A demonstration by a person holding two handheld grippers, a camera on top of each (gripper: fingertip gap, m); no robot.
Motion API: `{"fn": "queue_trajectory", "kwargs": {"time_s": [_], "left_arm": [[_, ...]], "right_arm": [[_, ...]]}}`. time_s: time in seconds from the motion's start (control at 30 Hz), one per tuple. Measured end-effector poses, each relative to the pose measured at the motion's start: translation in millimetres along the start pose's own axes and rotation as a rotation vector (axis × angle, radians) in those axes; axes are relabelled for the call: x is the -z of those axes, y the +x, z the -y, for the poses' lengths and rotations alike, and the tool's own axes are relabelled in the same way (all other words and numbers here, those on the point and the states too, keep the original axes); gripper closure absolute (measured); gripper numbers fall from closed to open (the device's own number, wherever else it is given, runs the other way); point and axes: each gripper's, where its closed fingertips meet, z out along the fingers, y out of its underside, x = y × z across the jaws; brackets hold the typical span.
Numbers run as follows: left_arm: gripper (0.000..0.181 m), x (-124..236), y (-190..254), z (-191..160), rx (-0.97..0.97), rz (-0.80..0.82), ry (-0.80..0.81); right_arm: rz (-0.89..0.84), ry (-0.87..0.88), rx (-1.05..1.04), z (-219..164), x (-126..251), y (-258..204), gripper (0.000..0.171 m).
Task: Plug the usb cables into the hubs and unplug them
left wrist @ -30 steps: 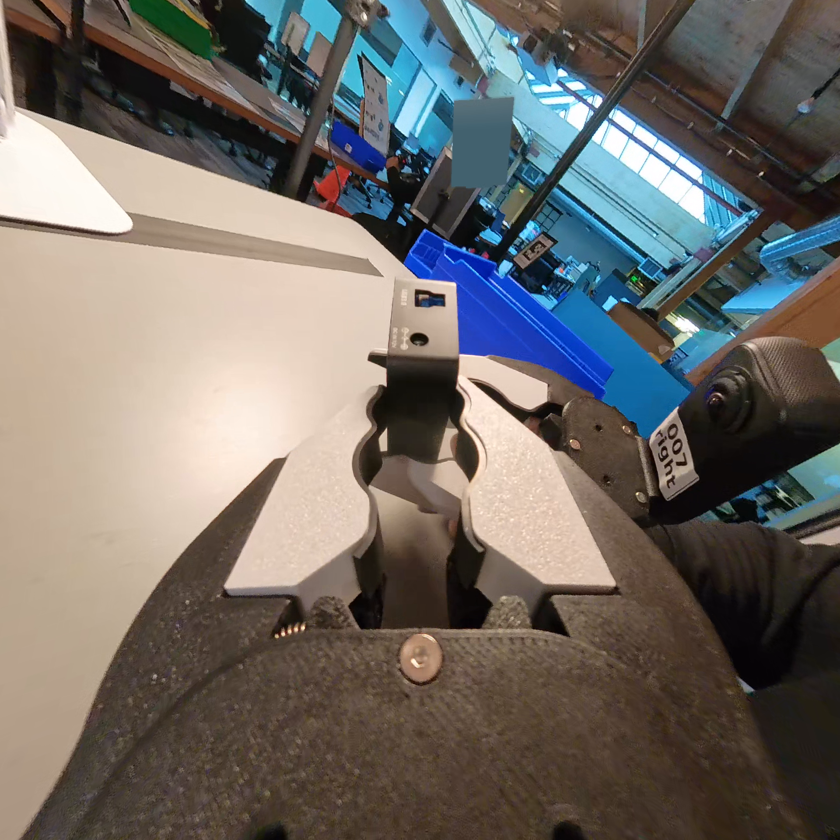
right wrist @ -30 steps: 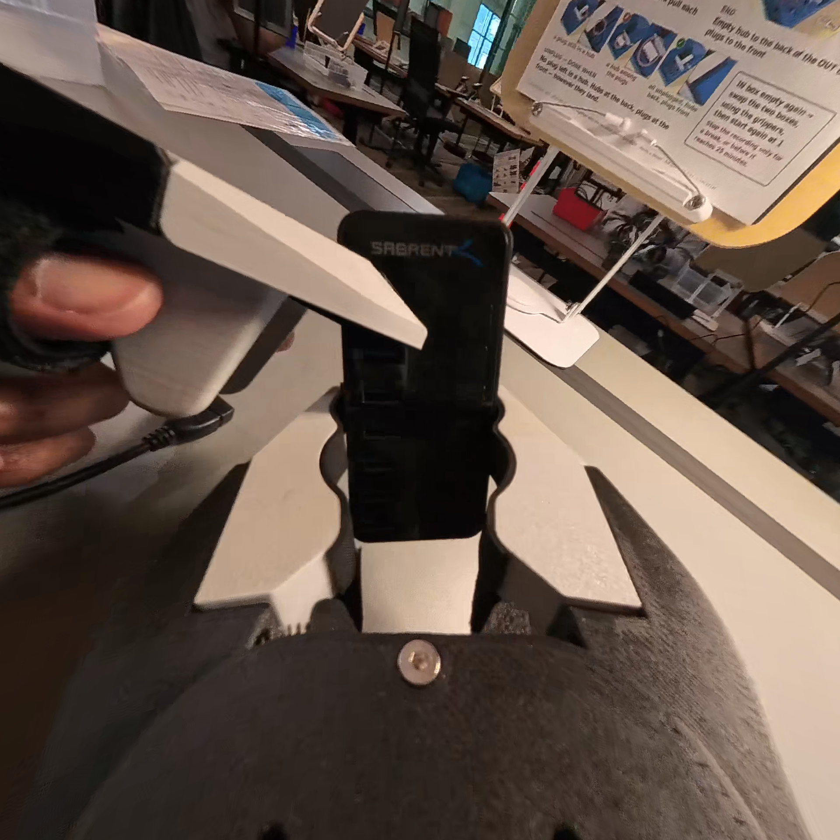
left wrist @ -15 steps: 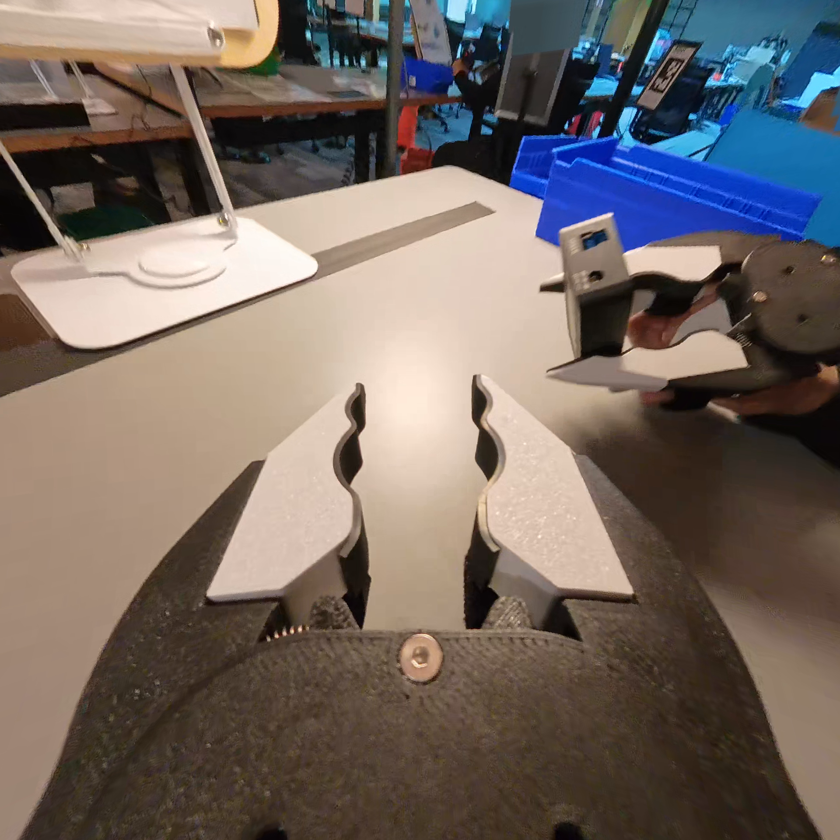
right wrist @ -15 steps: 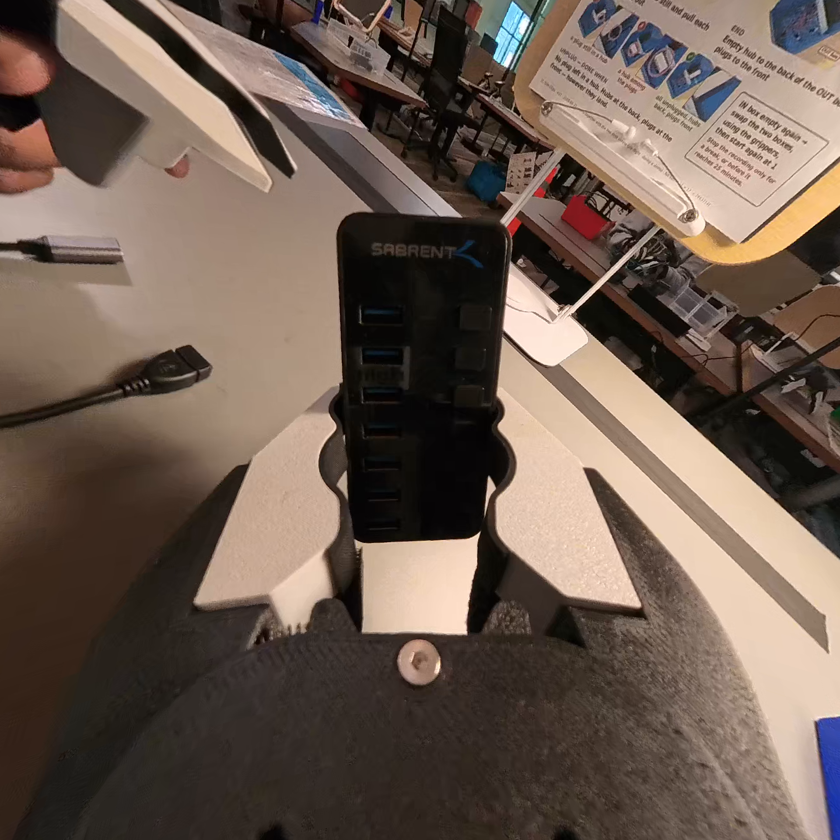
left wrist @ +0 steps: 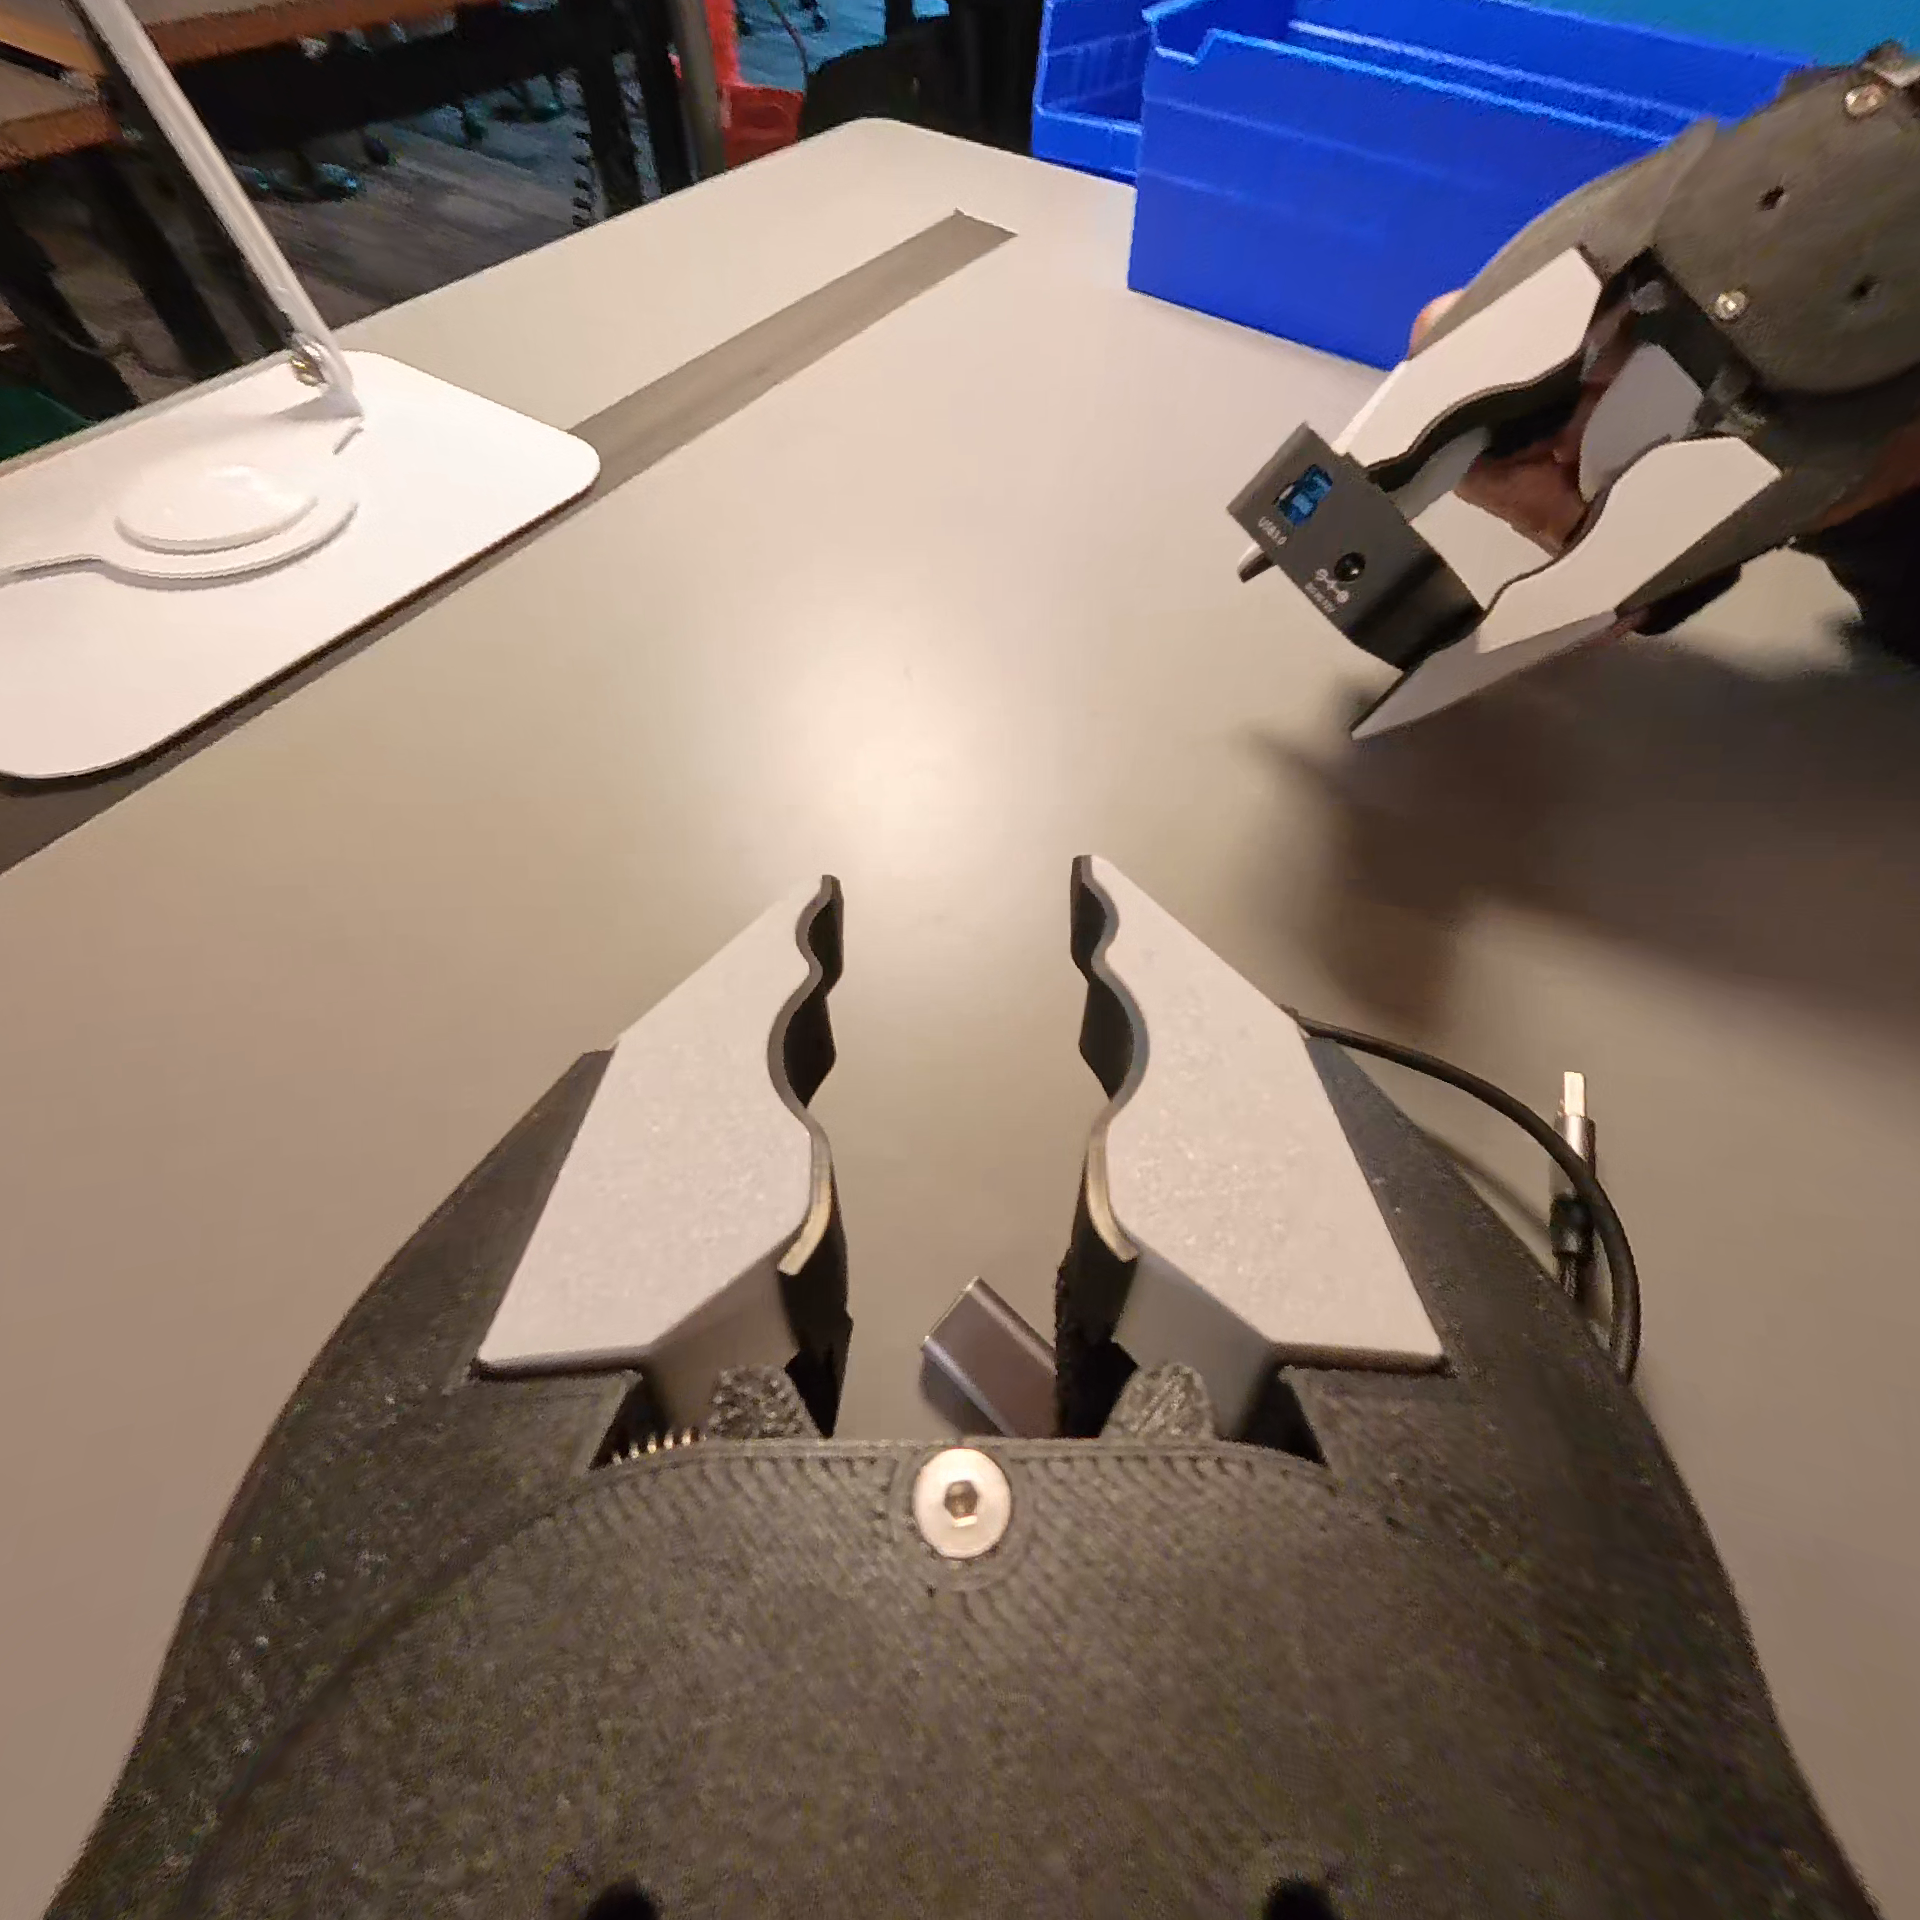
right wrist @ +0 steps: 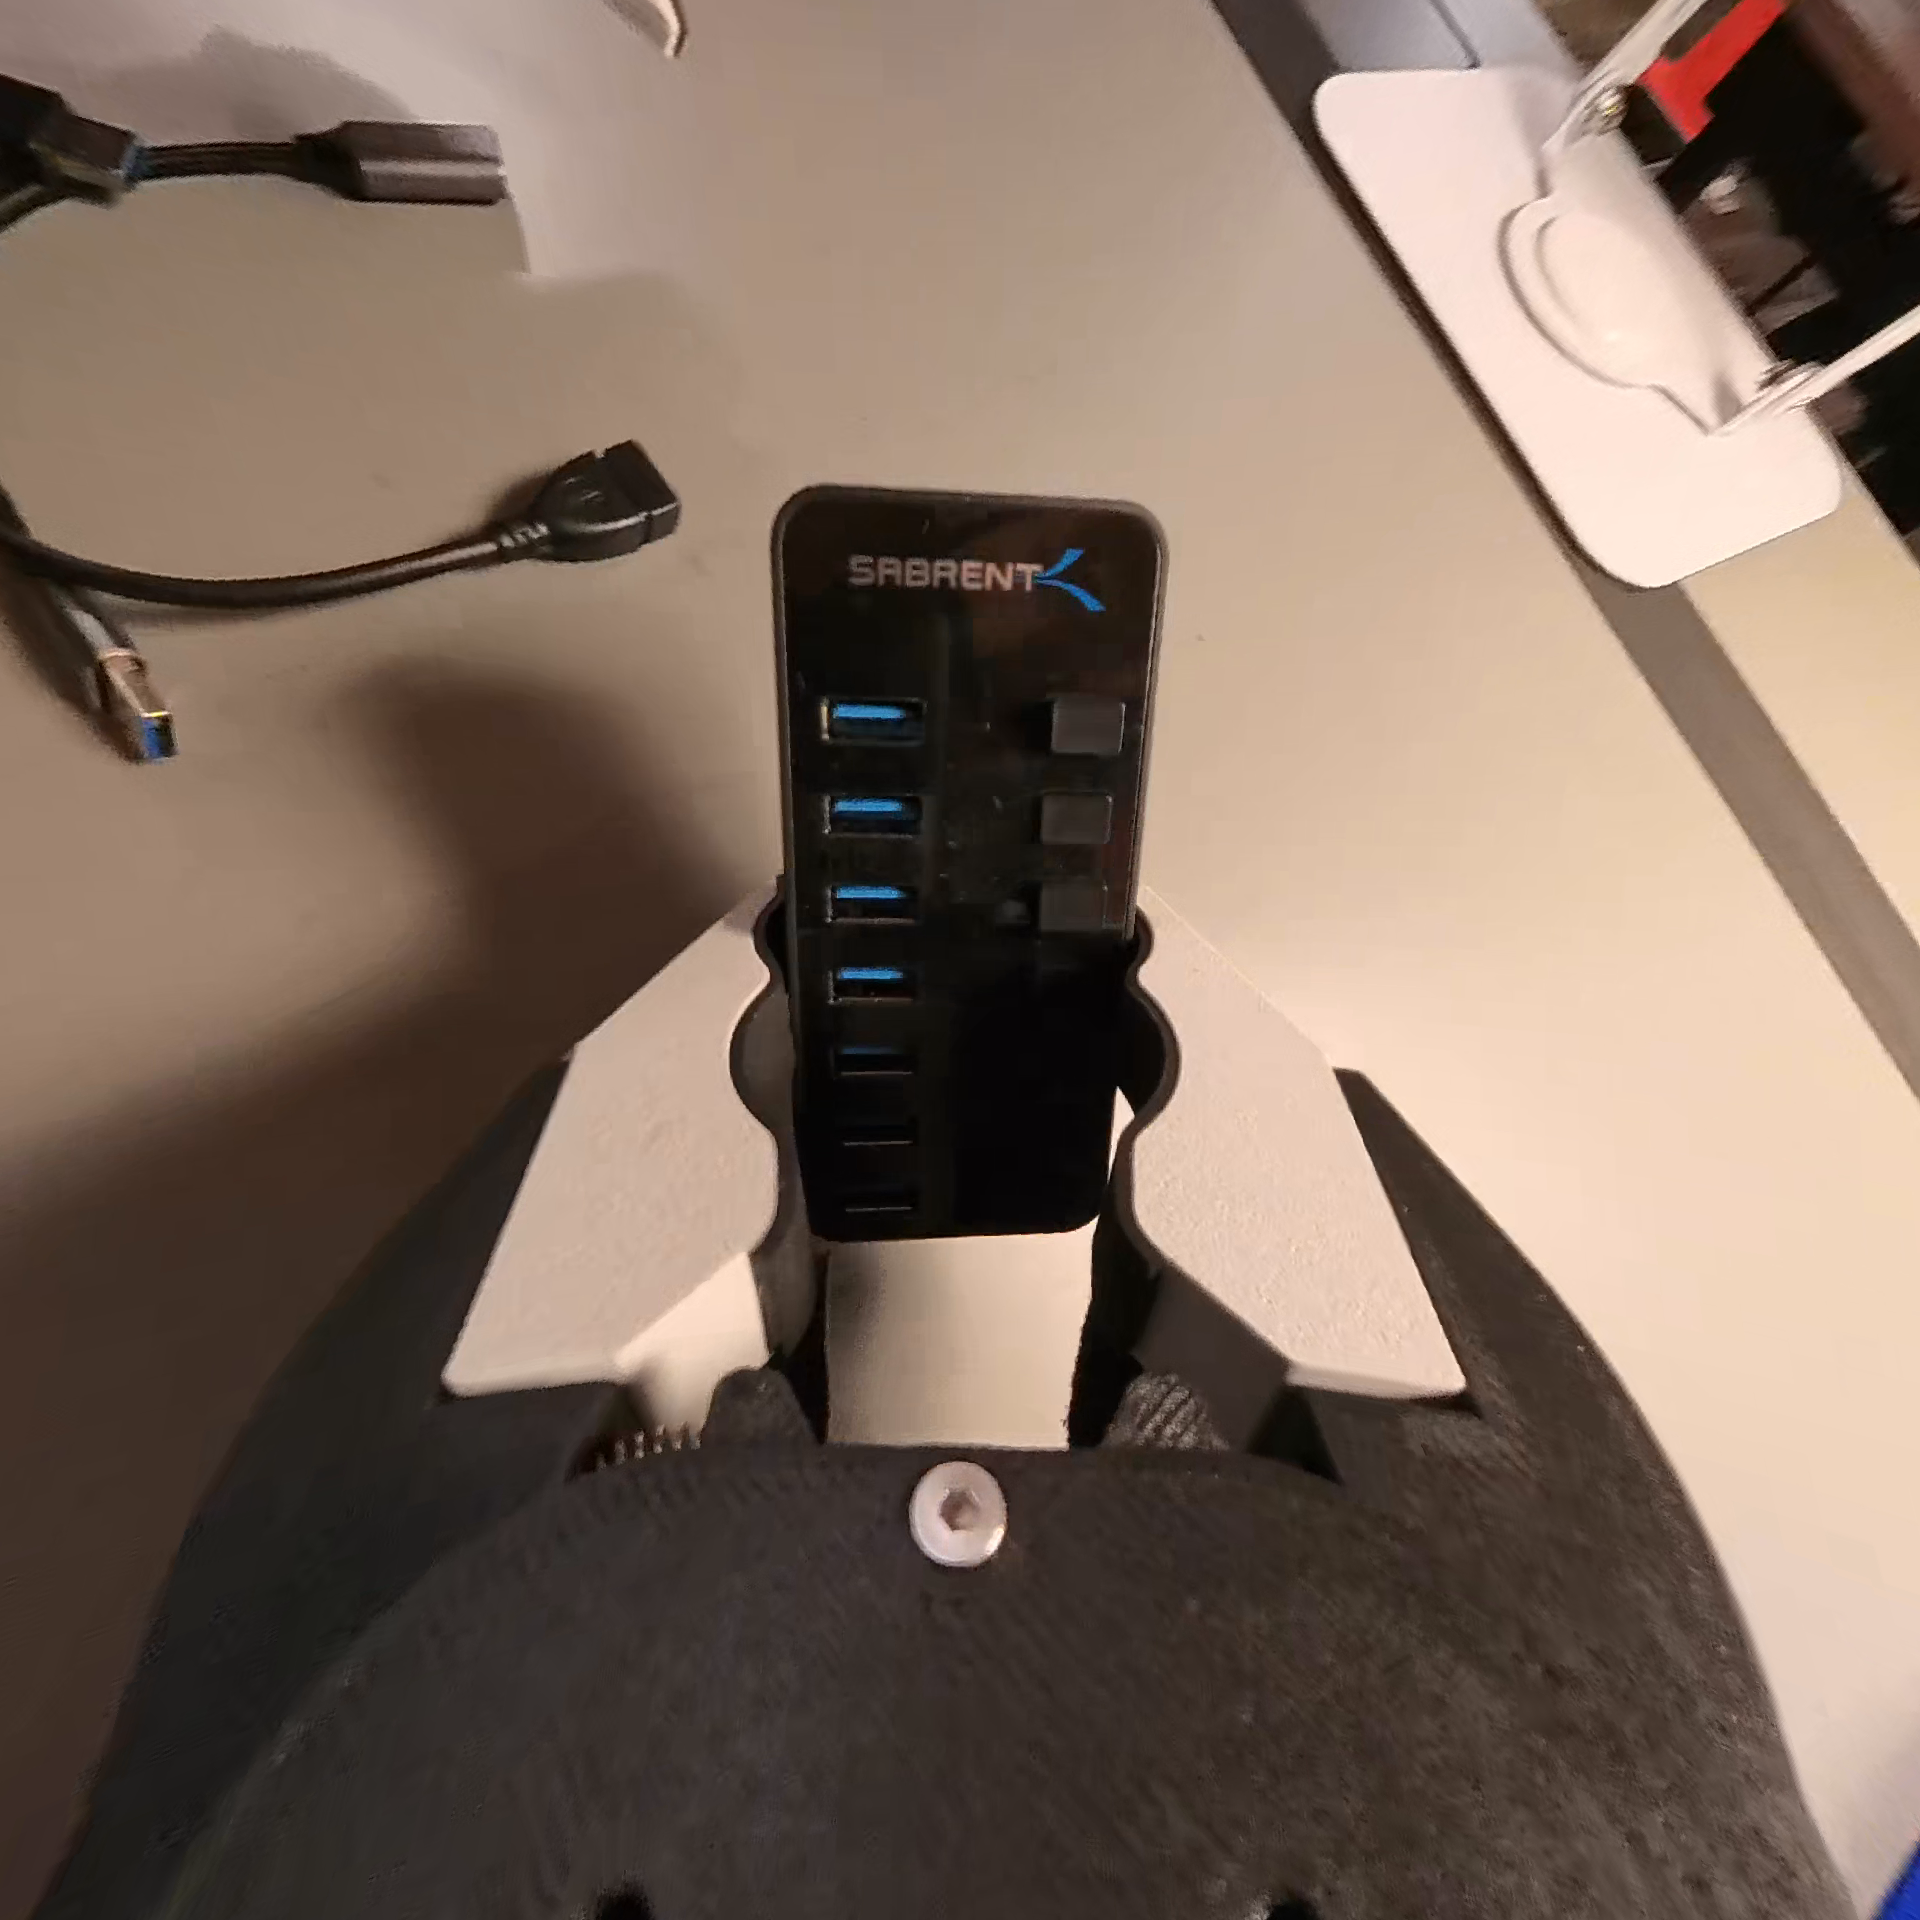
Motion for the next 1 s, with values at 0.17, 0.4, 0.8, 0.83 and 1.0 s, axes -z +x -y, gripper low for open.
{"fn": "queue_trajectory", "kwargs": {"time_s": [0.17, 0.4, 0.8, 0.83, 1.0], "left_arm": [[0.134, -4.4, 15.7, -8.1, -0.036, -0.074, -0.05], [0.135, -1.4, 61.2, -17.7, -0.06, -0.318, -0.11], [0.133, -0.8, 148.4, -61.0, -0.431, -0.588, -0.262], [0.138, -2.1, 148.1, -67.5, -0.454, -0.574, -0.303], [0.158, -4.0, 148.5, -71.9, -0.563, -0.546, -0.298]], "right_arm": [[0.063, -0.039, 0.014, -9.3, -7.0, -14.4, 0.112], [0.155, -0.048, -0.045, -12.5, -17.3, -27.2, 0.112], [0.185, -0.005, -0.125, -5.8, -29.6, -26.3, 0.112], [0.186, -0.003, -0.127, -5.5, -30.0, -26.3, 0.111], [0.151, 0.001, -0.122, -3.9, -31.9, -22.9, 0.111]]}}
